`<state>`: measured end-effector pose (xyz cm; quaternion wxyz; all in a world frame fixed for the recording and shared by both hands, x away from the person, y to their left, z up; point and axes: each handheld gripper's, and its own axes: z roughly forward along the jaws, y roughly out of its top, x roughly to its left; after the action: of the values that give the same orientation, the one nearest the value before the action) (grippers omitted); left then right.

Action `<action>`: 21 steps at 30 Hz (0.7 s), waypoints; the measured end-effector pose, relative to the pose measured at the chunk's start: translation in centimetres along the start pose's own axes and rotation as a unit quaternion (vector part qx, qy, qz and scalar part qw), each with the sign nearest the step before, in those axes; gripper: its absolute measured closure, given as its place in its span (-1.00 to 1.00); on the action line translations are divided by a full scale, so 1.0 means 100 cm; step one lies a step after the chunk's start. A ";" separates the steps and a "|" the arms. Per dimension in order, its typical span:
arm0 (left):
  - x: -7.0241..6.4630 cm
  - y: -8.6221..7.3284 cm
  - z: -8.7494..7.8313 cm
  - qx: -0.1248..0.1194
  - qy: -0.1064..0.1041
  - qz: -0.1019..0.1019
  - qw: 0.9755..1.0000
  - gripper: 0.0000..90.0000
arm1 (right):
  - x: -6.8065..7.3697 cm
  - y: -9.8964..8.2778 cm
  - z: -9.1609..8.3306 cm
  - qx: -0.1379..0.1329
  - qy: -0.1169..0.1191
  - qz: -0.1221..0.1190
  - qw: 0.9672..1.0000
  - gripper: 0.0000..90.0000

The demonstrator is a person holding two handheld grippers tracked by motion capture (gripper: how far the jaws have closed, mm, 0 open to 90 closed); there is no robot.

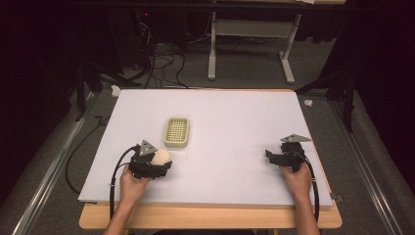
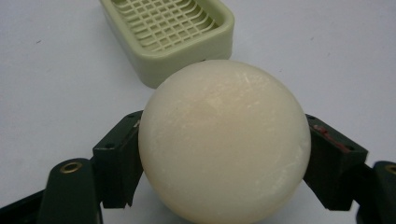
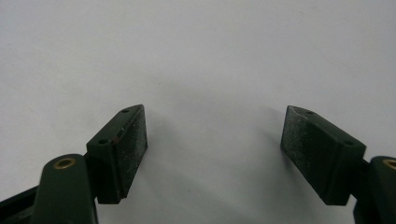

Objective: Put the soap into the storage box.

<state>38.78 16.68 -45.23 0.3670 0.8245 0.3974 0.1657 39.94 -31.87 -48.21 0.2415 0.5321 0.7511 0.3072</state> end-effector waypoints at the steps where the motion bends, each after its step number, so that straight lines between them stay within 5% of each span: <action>1: 0.000 0.001 -0.001 -0.002 -0.001 -0.001 1.000 -0.45 | 0.000 0.000 0.000 0.000 0.000 0.000 1.000 -0.48; 21: 0.003 0.028 -0.009 -0.019 -0.015 0.000 1.000 -0.45 | 0.000 0.000 0.000 0.000 0.000 0.000 1.000 -0.48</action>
<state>39.96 16.17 -42.52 0.3887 0.8198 0.3884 0.1612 39.94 -31.86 -48.21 0.2415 0.5323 0.7510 0.3071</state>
